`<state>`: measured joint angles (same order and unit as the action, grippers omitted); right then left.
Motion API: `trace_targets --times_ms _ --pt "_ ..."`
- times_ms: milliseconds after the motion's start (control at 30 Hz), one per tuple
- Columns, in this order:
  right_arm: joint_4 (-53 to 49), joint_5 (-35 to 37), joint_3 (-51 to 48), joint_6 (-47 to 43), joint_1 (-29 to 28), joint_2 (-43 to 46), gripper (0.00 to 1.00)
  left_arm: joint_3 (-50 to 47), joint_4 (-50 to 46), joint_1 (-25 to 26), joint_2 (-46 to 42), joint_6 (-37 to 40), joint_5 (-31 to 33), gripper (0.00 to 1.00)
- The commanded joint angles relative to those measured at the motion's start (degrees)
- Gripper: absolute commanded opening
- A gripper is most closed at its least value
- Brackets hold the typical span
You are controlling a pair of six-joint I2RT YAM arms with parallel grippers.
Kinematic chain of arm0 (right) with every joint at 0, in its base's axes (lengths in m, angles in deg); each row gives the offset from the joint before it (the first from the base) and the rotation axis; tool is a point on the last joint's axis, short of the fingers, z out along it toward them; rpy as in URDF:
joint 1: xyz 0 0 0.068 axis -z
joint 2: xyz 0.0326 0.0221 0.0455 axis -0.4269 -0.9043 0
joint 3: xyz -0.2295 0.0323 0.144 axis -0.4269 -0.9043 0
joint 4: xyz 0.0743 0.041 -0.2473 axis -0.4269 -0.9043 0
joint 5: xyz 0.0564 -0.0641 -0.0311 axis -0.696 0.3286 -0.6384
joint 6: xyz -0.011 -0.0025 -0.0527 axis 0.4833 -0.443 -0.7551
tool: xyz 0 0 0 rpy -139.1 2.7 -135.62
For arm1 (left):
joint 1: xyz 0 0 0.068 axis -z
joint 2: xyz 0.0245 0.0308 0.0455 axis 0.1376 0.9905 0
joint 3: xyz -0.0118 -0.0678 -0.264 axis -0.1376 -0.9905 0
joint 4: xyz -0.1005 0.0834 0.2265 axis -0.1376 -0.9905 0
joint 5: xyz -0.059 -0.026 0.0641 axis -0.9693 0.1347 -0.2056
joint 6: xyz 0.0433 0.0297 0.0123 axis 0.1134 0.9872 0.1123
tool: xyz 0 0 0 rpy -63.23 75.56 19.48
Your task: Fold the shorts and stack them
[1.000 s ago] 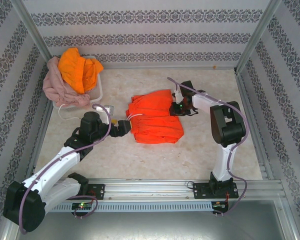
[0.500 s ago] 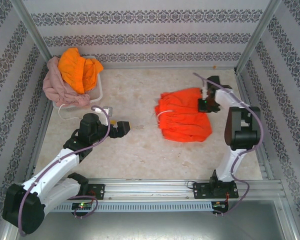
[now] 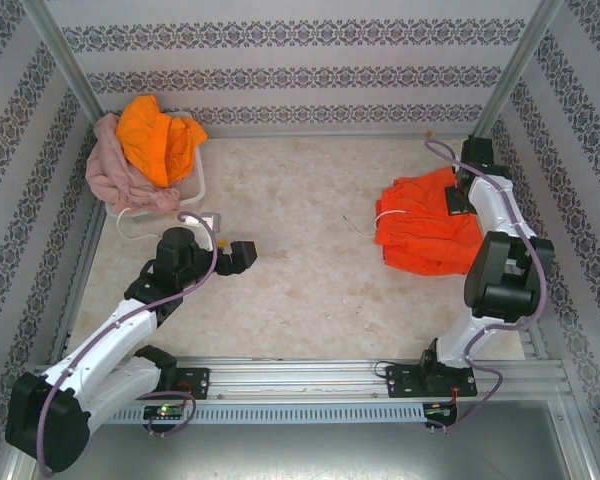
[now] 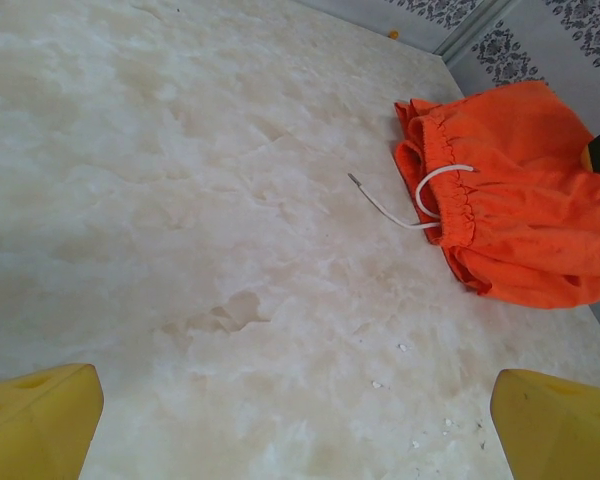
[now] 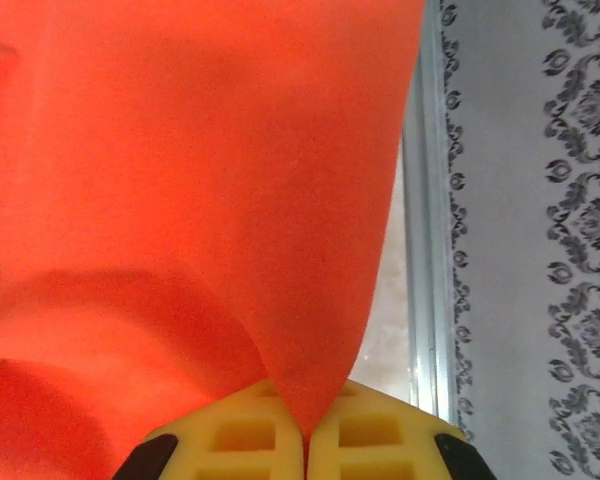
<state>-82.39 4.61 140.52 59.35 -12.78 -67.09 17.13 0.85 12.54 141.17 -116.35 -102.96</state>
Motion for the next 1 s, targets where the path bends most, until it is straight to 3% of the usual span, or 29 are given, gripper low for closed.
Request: trace_targets --times_ms 0,133,233,300,467,600,733,967 --pt "1.02 5.7 2.76 -2.02 -0.19 -1.62 0.18 -0.38 -1.47 -0.72 -1.24 1.22 0.75 1.0" --pt "1.42 4.66 5.97 2.62 -0.19 1.94 0.61 1.24 -4.44 -1.48 -2.69 1.16 4.27 1.0" --pt "2.64 -8.36 6.32 8.72 -0.19 8.71 0.87 6.04 -9.69 -2.65 -2.77 1.66 10.25 1.0" --pt "5.32 -18.82 4.28 13.08 -0.19 13.47 0.98 10.85 -13.93 -3.61 -2.21 3.13 15.43 1.0" --pt "13.16 -38.55 -4.37 23.03 -0.32 22.47 0.98 25.95 -23.16 -9.14 1.67 8.2 23.51 1.0" --pt "17.0 -45.85 -12.86 26.66 -0.69 27.16 0.98 35.53 -26.22 -15.7 6.31 11.01 23.39 1.0" --pt "21.0 -47.35 -21.84 27.96 -3.27 31.29 0.98 43.22 -30.45 -22.42 13.18 10.62 20.45 1.0" --pt "19.14 -36.52 -28.79 24.28 -12.48 29.11 0.98 46.41 -29.44 -31.96 23.67 3.7 14.72 1.0"
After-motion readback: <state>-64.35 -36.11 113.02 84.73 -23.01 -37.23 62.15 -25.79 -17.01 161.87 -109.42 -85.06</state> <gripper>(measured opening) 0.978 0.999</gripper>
